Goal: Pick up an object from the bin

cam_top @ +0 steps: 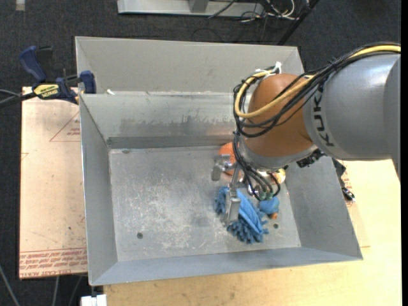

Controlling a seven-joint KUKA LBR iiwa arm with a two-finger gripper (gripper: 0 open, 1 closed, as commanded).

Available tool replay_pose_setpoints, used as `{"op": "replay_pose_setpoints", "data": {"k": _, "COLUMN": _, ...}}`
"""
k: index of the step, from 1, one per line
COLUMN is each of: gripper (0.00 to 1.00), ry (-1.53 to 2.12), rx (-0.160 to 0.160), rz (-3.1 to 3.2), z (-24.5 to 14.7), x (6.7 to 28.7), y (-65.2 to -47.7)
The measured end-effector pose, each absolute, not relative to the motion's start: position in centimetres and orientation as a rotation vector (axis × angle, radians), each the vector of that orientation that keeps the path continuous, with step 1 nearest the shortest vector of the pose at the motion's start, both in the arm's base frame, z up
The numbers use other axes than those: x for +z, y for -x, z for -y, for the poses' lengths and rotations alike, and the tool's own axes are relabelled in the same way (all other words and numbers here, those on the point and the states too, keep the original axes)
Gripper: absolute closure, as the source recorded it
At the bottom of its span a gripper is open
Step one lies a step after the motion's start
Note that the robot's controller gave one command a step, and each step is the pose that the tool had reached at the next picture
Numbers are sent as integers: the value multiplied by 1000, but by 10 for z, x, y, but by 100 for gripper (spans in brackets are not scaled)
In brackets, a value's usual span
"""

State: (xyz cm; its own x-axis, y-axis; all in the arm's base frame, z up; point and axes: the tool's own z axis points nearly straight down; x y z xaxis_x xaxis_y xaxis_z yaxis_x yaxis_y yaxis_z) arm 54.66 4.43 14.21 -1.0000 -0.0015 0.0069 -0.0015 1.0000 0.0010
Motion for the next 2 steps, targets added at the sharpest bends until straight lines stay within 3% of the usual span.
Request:
{"op": "replay_pose_setpoints", "data": {"k": 1, "gripper": 0, "ry": -1, "rx": -2, "rz": 3142, "z": -44, "x": 147, "y": -548}}
{"op": "replay_pose_setpoints", "data": {"k": 2, "gripper": 0, "ry": 315, "rx": -6, "rz": 3131, "z": -14, "x": 120, "y": -537}}
